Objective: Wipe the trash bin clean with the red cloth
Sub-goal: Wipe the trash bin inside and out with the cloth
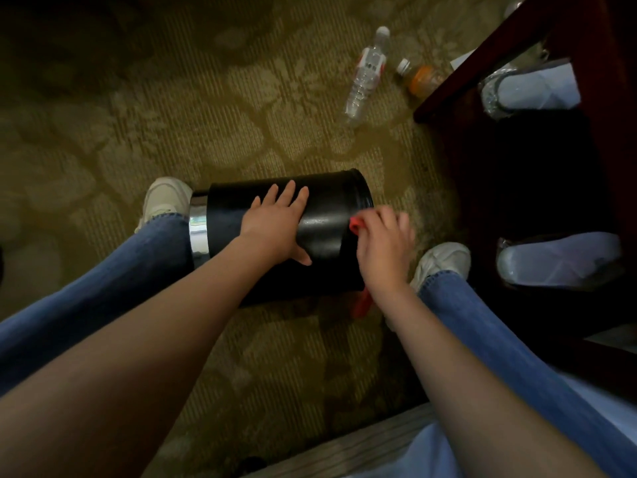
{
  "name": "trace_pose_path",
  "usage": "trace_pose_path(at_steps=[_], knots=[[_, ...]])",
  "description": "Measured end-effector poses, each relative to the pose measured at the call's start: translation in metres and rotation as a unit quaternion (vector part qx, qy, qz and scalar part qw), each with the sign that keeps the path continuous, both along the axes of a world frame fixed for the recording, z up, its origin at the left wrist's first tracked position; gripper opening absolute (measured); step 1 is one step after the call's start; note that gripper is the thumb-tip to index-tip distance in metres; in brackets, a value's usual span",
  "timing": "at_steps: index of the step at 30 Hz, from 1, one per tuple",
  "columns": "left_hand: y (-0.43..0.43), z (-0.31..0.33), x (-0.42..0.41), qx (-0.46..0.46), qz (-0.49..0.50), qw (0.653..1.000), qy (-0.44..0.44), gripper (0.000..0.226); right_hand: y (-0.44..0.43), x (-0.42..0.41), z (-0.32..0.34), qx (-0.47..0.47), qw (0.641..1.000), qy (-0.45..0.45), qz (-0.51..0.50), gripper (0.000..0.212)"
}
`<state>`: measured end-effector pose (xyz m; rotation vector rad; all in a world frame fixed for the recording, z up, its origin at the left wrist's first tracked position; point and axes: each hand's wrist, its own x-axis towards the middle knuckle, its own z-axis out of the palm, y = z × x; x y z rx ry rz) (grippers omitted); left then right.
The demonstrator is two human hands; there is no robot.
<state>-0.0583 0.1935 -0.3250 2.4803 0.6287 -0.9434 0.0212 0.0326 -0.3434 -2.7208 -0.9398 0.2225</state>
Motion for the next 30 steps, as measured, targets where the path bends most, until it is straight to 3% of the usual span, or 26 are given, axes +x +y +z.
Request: trace_pose_path(at_steps=[4,7,16,19,24,30], knots=[[-0.006,0.000,-0.002,0.008,-0.007,1.000,0.010,0.122,0.065,0.044,0.003,-0.114,0.991,0.058,-0.028,0.024],[-0.003,-0.001,-0.001,0.004,-0.003,1.000,0.008,0.123,0.089,0.064,-0.001,-0.145,0.980,0.126,-0.045,0.024],[-0.012,0.001,-0.006,0.018,-0.005,1.000,0.007,0.123,0.035,0.013,0.017,-0.083,0.990,0.057,0.102,0.019],[-0.018,0.002,-0.009,0.028,-0.006,1.000,0.002,0.122,0.037,0.014,0.015,-0.092,0.993,0.045,0.065,0.018],[-0.027,0.001,-0.016,0.036,-0.013,0.999,-0.005,0.118,0.083,0.054,0.002,-0.168,0.978,0.105,-0.061,0.019],[-0.029,0.001,-0.018,0.036,-0.012,0.999,-0.005,0.119,0.089,0.053,0.000,-0.201,0.974,0.097,-0.024,0.022]])
